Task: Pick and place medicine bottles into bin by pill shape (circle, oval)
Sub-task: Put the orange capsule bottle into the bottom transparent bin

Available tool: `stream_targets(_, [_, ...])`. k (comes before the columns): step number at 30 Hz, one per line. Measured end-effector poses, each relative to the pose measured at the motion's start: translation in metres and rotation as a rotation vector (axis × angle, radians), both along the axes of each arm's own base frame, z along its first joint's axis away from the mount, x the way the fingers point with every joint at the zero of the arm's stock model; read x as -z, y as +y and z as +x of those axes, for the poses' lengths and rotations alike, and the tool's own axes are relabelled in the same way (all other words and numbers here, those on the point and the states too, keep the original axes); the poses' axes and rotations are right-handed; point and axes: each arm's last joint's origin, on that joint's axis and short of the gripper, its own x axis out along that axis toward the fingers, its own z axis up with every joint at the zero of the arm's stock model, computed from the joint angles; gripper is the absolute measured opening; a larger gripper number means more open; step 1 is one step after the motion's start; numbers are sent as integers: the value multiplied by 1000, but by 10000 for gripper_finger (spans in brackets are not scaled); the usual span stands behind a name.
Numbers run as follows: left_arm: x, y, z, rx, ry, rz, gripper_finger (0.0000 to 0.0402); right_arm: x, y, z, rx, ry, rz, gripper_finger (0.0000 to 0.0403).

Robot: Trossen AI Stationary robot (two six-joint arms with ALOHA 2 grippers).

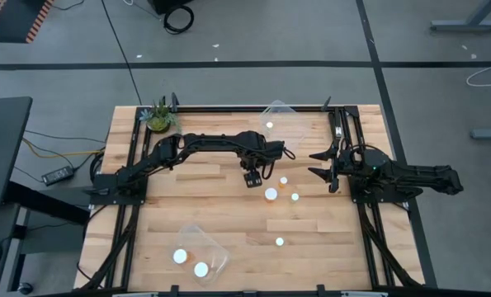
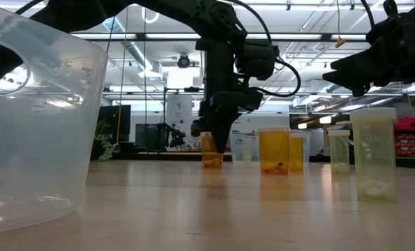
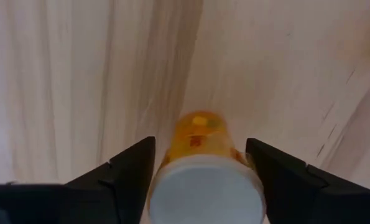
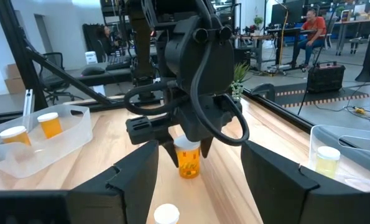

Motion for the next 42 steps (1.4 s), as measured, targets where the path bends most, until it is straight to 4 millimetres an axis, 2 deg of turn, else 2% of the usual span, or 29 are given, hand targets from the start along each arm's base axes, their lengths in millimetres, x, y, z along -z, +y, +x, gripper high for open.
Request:
stream_targets(5, [0,0,-2,0,17,-2,215,0,0,0,0,-1,0,237])
stream_targets(10, [-3,0,-3,2,17,-2,212,0,0,0,0,0,0,237])
stream_targets(15, [-22,-1,-8,-1,-10,1,234,0,0,0,0,0,0,237])
stream_targets(22, [-55,-10,-20,-38,-34,0,212,0,0,0,0,1,0,237])
stream_targets(32, [-104,-43,-45,-101,-60,-12,230,0,0,0,0,3,0,237])
stream_targets(37, [-123,-63,-60,-140,-45,-23,212,0,0,0,0,2,0,237])
stream_targets(42, [-133,-94,-73,-138,-2,-52,226,0,0,0,0,1,0,237])
